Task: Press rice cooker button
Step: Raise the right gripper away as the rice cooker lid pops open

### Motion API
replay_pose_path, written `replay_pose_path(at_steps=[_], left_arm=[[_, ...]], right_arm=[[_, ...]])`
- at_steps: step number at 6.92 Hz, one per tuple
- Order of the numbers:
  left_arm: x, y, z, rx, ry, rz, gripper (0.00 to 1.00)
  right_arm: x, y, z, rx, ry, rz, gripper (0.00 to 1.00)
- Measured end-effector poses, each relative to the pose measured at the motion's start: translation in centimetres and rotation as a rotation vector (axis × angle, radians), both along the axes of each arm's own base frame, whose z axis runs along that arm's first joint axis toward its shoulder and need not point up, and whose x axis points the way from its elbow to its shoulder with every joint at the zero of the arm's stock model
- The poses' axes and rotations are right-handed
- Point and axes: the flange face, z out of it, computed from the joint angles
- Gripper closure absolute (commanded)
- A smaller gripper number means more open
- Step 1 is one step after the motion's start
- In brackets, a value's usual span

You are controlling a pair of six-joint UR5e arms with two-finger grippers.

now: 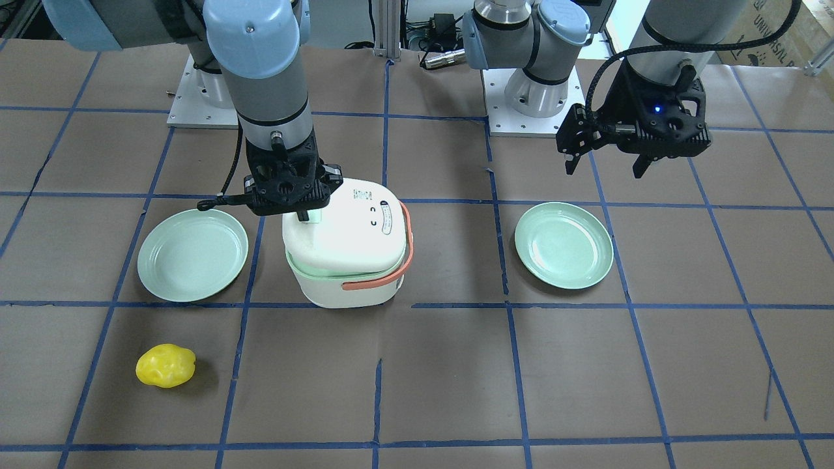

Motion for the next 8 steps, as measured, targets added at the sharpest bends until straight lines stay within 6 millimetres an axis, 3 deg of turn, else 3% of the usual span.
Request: replay_pose_path(at_steps=[3, 4, 5, 8], left_arm=[[0.0, 0.0, 0.0, 0.0, -0.001, 0.0, 0.0], [0.0, 0.0, 0.0, 0.0, -0.001, 0.0, 0.0], [0.0, 0.0, 0.0, 0.0, -0.001, 0.0, 0.0], [0.0, 0.0, 0.0, 0.0, -0.001, 0.0, 0.0]], right_arm=[[-1.9, -1.2, 3.3, 0.017, 0.003, -0.033, 0.85], [-2.5, -1.4, 4.0, 0.018, 0.005, -0.043, 0.71], [-3.4, -1.8, 5.0, 0.021, 0.006, -0.058, 0.41], [-8.1, -3.1, 8.1, 0.022, -0.001, -0.085, 0.01]])
